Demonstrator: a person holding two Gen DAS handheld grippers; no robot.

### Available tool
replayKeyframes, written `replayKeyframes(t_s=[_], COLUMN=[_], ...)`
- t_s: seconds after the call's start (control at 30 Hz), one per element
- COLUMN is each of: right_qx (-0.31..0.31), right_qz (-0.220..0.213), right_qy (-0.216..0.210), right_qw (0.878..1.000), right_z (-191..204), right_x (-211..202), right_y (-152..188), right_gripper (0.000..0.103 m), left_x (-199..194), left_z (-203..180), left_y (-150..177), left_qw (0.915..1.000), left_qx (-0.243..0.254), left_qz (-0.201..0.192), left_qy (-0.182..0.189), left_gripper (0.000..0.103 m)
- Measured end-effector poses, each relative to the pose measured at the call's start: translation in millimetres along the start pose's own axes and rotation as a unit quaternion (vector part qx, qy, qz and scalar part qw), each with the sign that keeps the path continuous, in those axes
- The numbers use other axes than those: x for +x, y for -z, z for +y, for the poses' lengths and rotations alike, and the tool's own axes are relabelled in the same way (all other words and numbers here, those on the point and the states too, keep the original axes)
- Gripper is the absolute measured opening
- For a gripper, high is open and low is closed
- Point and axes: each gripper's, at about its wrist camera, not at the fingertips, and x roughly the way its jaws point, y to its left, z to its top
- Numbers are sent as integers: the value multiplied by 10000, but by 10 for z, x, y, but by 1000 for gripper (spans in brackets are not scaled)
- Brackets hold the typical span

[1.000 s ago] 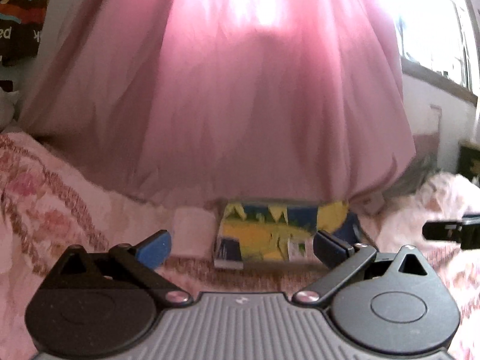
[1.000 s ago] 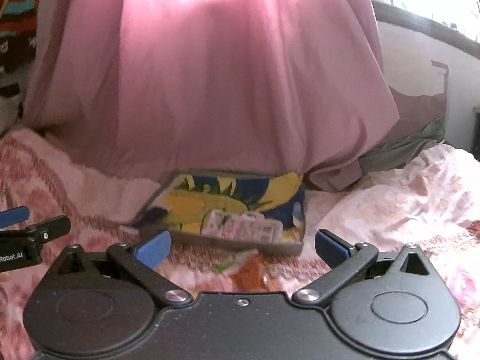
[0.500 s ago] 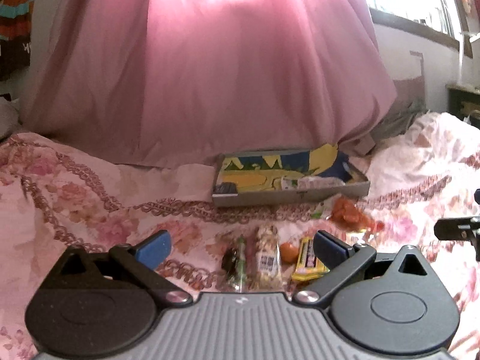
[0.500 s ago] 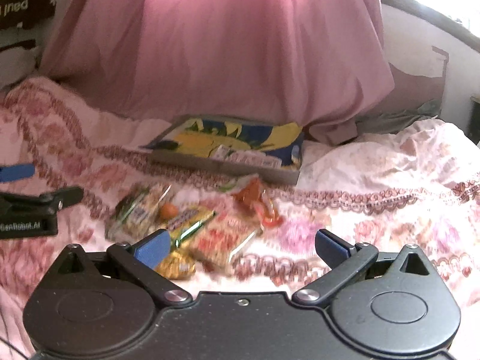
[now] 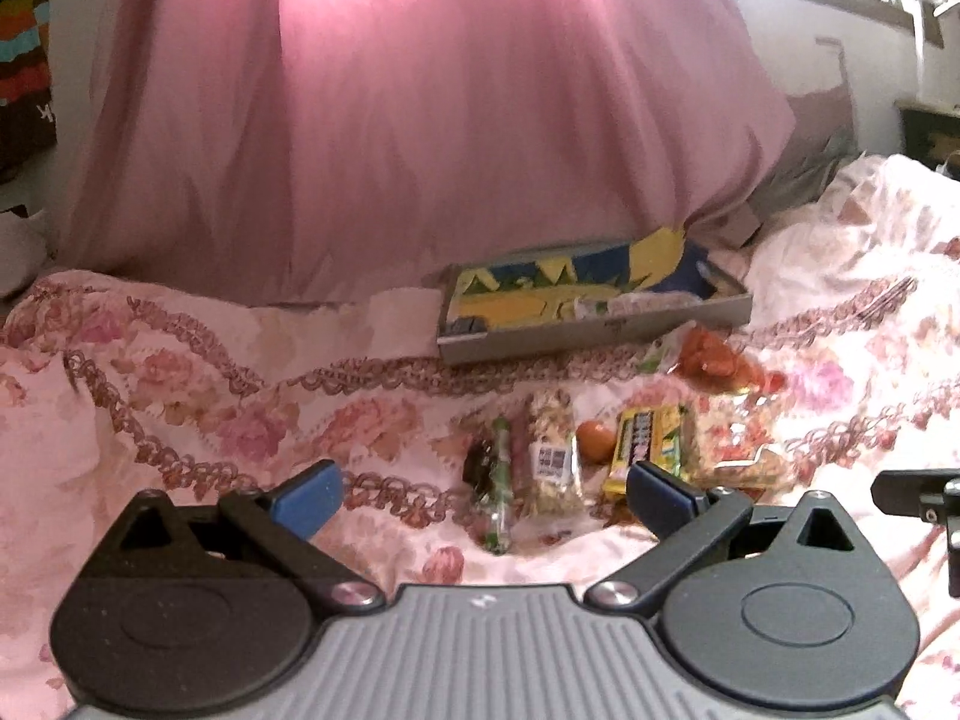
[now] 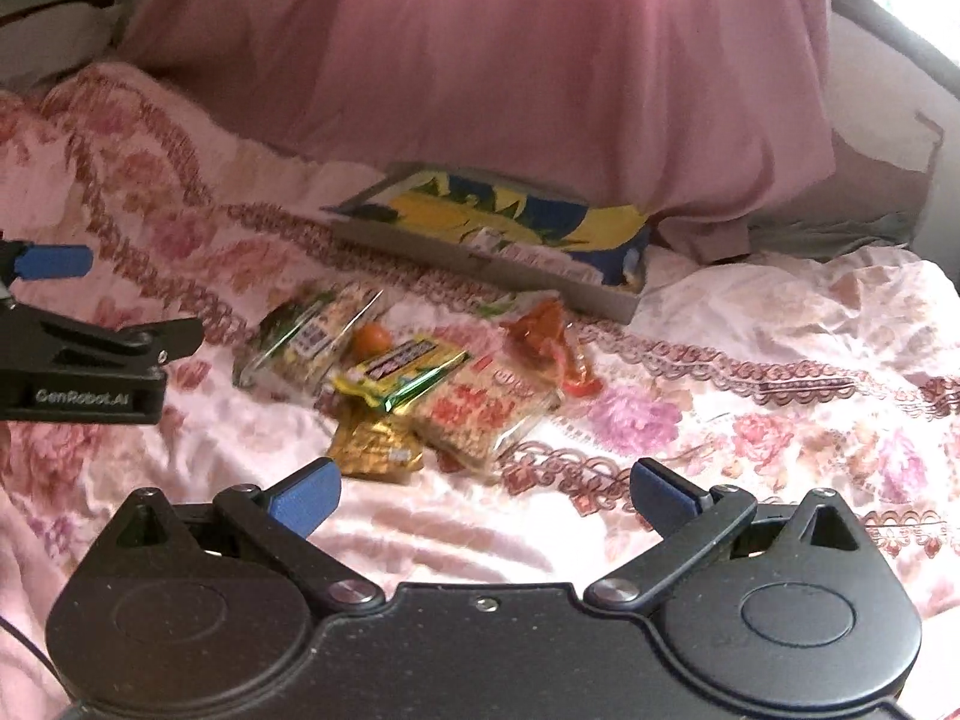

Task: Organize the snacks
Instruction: 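Move both grippers back toward the remaining snack packets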

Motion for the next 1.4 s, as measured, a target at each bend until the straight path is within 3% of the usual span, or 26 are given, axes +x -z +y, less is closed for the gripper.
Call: replayKeyframes(t_s=[0.4, 0.7, 0.9, 1.03, 1.2, 1.4], right_qx=[-87, -186, -72, -14, 213, 860], right_qz=[608, 947, 889, 876, 950, 1109], right_qy=[-362, -443, -459, -260, 13, -144], right_qw=[9975, 9943, 9950, 9958, 9952, 9900], right_z=[-11, -69, -139, -202, -315, -472], right_x=[359, 728, 889, 1043, 1222, 1380], right_y=[-39, -108, -186, -230, -238, -221], right_gripper=[102, 102, 102, 102, 102, 102], left_x=[357, 725, 864, 976, 1198, 1449], left_z=[196, 208, 139, 121, -44, -234], left_y=[39, 33, -10, -81, -233, -273], left_qw=[9946, 9879, 9891, 9865, 9886, 9819], left_qx=[-487, -580, -367, -482, -125, -15], left_qz=[912, 1393, 1340, 1253, 853, 578], left_qy=[-59, 369, 486, 934, 1234, 1801], left_gripper=[103, 103, 103, 103, 103, 103])
